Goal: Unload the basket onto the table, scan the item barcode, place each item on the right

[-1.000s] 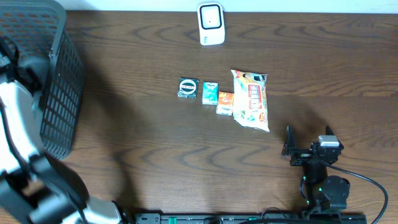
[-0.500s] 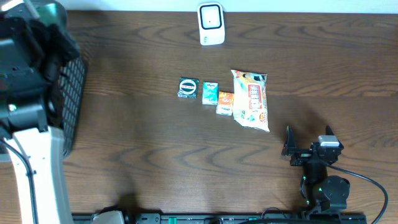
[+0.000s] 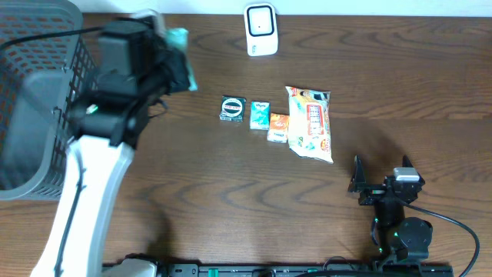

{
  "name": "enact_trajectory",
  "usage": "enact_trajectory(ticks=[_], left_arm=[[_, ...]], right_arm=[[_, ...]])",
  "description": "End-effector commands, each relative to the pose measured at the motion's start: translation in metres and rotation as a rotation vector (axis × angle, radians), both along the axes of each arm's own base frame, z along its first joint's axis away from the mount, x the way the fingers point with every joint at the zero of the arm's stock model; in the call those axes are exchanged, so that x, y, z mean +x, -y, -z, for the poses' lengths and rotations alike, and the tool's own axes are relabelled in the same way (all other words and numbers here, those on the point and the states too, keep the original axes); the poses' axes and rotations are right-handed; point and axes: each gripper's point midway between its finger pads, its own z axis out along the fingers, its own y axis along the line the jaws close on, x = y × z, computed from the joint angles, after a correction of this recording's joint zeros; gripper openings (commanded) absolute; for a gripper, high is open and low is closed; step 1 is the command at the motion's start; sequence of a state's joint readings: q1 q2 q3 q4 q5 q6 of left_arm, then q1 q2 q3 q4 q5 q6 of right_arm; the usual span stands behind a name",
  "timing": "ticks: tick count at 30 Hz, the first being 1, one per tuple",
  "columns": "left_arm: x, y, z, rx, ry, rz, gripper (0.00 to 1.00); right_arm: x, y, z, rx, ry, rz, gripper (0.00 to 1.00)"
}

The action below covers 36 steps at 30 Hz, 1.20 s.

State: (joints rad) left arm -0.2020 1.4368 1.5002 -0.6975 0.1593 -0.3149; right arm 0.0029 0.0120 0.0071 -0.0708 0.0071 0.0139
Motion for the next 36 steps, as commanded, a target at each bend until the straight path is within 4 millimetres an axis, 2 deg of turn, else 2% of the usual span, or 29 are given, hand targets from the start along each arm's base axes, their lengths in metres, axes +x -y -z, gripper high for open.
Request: enact_trajectory(ticks=[1,3,4,9,11,12,15,16,18,19,21,27,30,36], left_arm=[[0.013,0.014,0.041,0.016,-0.108,0.025,0.07],[0.022,0.018,0.069,0.029,-0.168,0.028,0.07],[0.028,0.019,0.092,0.041,-0.220,0.028,0.07],[0.035,0.021,0.157,0.074,-0.371,0.027,0.09],[0.036,0.021,0.178,0.084,-0.418,0.027,0.34],[0.035,0.021,0.186,0.088,-0.438,0.027,0.41],[0.033,0.021,0.200,0.096,-0.474,0.027,0.42],[0.033,0.021,0.200,0.096,-0.475,0.027,0.45],[0.034,0.021,0.197,0.095,-0.467,0.027,0.69],[0.035,0.020,0.194,0.093,-0.458,0.026,0.75],[0.038,0.018,0.186,0.088,-0.438,0.020,0.77],[0.039,-0.005,0.130,0.055,-0.324,-0.030,0.79],[0.027,-0.026,0.100,0.042,-0.290,-0.073,0.80],[-0.014,-0.081,0.041,0.016,-0.221,-0.200,0.81]], right_arm=[[0.000,0.002,0.001,0.004,-0.001,0.007,0.99],[0.000,0.002,0.001,0.004,-0.001,0.007,0.99],[0.000,0.002,0.001,0.004,-0.001,0.007,0.99],[0.000,0.002,0.001,0.004,-0.001,0.007,0.99],[0.000,0.002,0.001,0.004,-0.001,0.007,0.99],[0.000,0.002,0.001,0.004,-0.001,0.007,0.99],[0.000,0.002,0.001,0.004,-0.001,0.007,0.99],[0.000,0.002,0.001,0.004,-0.001,0.007,0.99],[0.000,0.002,0.001,0.004,-0.001,0.007,0.99],[0.000,0.002,0.001,0.004,-0.001,0.007,0.99],[0.000,0.002,0.001,0.004,-0.001,0.007,0.99],[0.000,0.002,0.001,0.004,-0.001,0.007,0.99],[0.000,0.002,0.001,0.004,-0.001,0.007,0.99],[0.000,0.002,0.001,0.004,-0.001,0.007,0.99]])
